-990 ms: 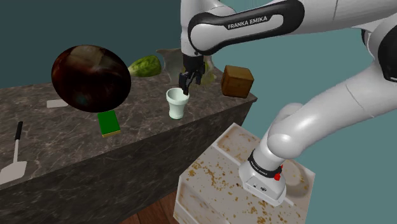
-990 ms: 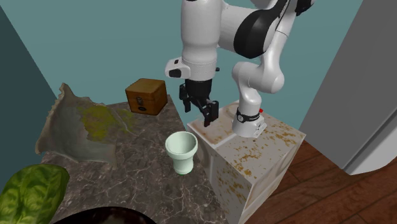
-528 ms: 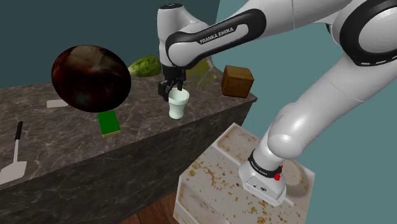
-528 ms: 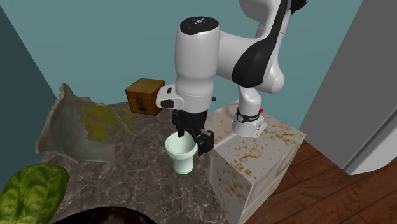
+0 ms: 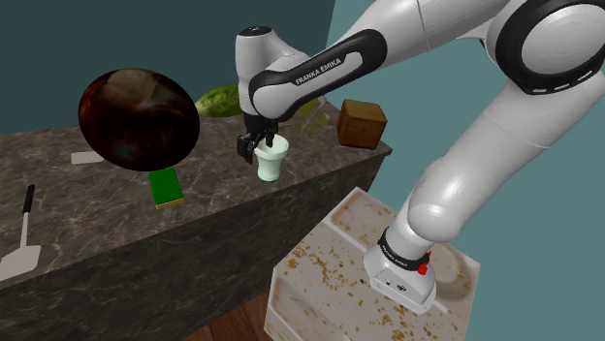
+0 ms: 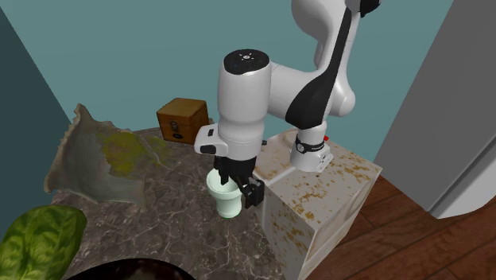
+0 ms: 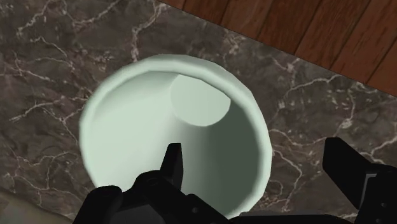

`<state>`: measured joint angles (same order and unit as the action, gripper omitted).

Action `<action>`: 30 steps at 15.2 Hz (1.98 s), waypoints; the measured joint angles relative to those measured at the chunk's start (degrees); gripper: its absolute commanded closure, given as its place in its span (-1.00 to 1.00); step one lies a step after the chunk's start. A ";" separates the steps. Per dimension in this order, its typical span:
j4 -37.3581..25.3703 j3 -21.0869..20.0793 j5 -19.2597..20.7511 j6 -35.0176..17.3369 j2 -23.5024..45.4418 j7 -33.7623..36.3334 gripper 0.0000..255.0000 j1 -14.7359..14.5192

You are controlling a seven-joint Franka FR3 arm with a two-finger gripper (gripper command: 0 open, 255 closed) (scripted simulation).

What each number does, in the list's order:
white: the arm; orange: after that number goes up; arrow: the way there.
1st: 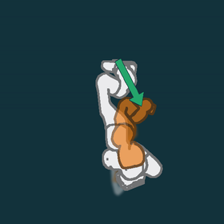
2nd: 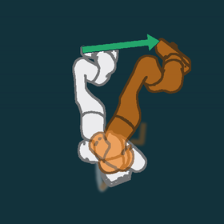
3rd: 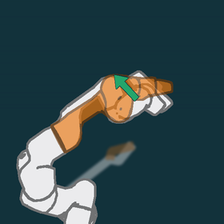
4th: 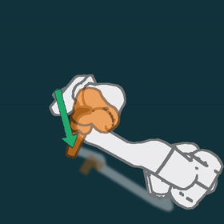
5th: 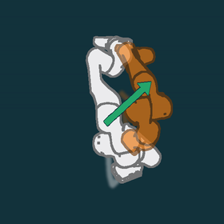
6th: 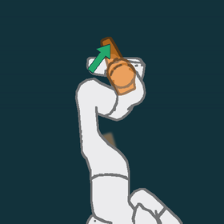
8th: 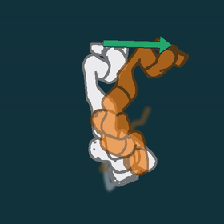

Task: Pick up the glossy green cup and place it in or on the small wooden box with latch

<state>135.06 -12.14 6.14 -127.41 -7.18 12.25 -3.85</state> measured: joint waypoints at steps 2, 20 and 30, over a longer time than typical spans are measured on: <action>0.40 0.03 0.21 -0.91 0.51 0.12 -1.00 0.08; -0.02 0.02 0.06 -0.17 0.16 0.03 1.00 0.02; -4.20 0.30 -1.31 7.53 -3.52 -1.57 1.00 -0.16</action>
<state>130.86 -11.84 4.84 -119.88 -10.70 10.67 -4.01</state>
